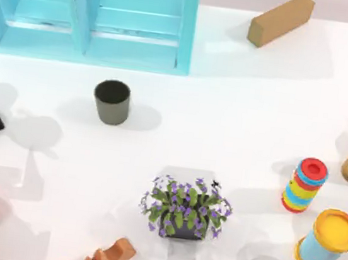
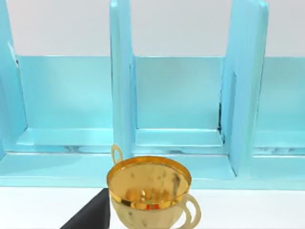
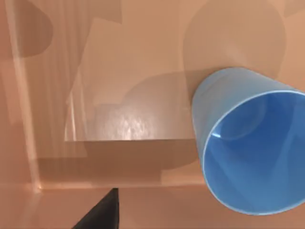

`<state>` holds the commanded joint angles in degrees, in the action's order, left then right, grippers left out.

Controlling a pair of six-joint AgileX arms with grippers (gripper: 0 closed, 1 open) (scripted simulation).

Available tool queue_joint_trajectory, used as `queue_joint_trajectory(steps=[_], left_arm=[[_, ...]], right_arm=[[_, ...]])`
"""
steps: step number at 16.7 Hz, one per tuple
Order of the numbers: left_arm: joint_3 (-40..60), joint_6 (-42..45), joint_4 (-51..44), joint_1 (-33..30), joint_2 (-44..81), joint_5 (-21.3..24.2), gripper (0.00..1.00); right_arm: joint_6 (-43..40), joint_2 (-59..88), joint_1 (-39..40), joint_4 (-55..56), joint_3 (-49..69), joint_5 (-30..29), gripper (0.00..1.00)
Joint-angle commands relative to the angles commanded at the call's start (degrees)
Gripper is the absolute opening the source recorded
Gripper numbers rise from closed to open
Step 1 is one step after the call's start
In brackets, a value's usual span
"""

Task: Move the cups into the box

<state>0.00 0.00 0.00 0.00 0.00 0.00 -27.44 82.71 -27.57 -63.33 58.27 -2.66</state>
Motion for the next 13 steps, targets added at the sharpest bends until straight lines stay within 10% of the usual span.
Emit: queue_joint_trajectory(steps=[13], left_arm=[[0.0,0.0,0.0,0.0,0.0,0.0,1.0]], right_arm=[[-0.34,0.39,-0.35,-20.03,20.3,0.01,1.0]])
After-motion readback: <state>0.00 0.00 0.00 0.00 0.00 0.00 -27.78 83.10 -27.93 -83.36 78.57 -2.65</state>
